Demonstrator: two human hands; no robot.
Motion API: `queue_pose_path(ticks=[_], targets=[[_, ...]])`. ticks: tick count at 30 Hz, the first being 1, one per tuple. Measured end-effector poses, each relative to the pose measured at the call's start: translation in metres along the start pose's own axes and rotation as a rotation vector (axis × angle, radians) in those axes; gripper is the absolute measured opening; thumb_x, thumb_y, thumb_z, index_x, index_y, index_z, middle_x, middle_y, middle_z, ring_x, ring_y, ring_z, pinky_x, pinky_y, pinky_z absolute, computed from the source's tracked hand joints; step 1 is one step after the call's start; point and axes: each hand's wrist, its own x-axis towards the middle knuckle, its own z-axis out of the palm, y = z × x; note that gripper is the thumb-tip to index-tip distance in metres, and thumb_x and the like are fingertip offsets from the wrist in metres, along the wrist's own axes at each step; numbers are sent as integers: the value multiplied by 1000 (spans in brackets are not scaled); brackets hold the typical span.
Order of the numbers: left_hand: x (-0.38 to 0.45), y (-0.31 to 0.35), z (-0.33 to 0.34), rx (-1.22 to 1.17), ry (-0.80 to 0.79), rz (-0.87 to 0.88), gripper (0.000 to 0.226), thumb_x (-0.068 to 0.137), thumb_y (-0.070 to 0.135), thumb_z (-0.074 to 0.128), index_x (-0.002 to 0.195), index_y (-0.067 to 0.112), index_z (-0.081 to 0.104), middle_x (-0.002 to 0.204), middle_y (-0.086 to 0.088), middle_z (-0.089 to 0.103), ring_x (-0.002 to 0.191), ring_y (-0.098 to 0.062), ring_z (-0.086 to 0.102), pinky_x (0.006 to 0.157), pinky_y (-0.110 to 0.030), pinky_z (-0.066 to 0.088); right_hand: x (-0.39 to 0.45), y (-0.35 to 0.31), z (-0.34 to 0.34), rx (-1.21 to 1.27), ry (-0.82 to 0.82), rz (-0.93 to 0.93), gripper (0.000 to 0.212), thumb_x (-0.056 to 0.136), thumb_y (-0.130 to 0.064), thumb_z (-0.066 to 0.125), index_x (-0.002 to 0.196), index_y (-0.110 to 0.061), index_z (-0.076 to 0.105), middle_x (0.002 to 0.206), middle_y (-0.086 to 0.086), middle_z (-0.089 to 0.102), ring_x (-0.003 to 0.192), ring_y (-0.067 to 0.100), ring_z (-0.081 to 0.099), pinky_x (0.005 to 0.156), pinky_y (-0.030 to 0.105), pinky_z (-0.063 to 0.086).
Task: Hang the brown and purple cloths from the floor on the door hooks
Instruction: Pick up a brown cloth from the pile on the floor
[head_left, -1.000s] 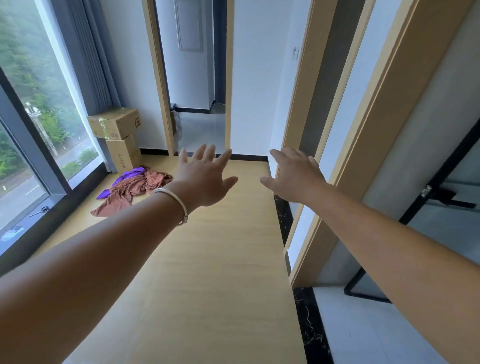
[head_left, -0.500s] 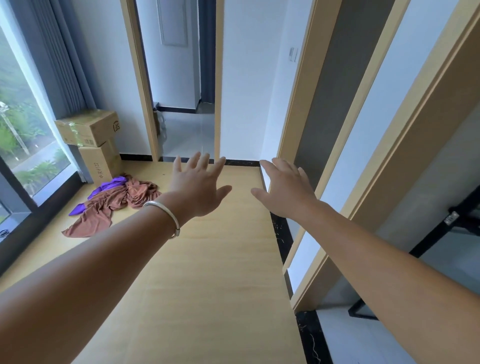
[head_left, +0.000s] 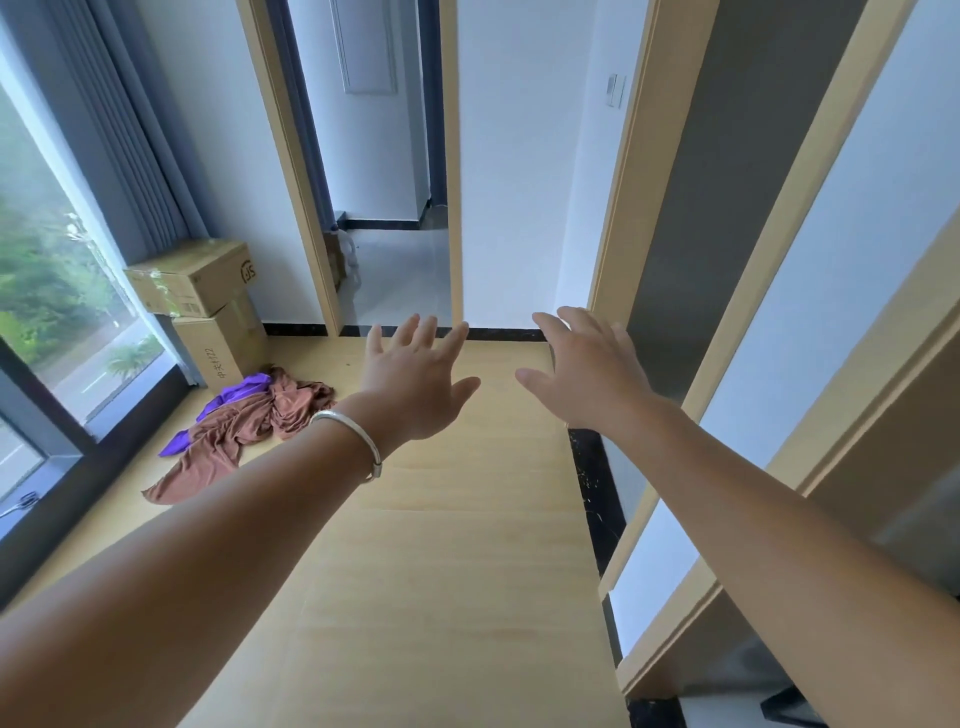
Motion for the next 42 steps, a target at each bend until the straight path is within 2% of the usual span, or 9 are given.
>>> queue_pose_path(ticks=[13, 19, 27, 33, 42], targets=[[152, 11, 43, -70, -41, -46, 70, 94, 64, 26, 152, 31, 6, 160, -6, 15, 149, -26, 5, 118, -55, 11, 136, 74, 45, 45, -42, -29, 69, 91, -57, 46, 149, -25, 26, 156, 5, 26, 145, 21, 14, 116, 48, 13], [237, -13, 72, -147, -37, -45, 67, 95, 61, 29, 152, 31, 8, 158, -5, 20, 148, -25, 9, 117, -54, 15, 212, 90, 80, 67, -47, 6, 69, 90, -57, 47, 148, -27, 26, 155, 3, 25, 145, 19, 13, 117, 47, 13], [370, -72, 102, -206, -36, -21, 64, 96, 59, 31, 150, 30, 12, 157, -3, 21, 147, -24, 9, 117, -54, 14, 360, 93, 111, 21, -76, 38, 68, 91, -56, 47, 149, -28, 24, 156, 2, 23, 145, 18, 13, 117, 45, 13], [458, -114, 122, -190, -39, -15, 64, 97, 58, 31, 151, 31, 8, 159, -5, 15, 149, -25, 4, 118, -56, 10, 452, 98, 136, 19, -94, 78, 67, 92, -52, 47, 149, -27, 24, 155, 4, 24, 145, 20, 13, 117, 47, 12], [565, -127, 166, -172, -111, -5, 63, 97, 55, 31, 151, 30, 10, 159, -7, 15, 149, -26, 3, 117, -57, 8, 557, 130, 187, 34, -156, 125, 65, 91, -49, 48, 148, -27, 26, 154, 4, 26, 144, 21, 16, 116, 49, 14]])
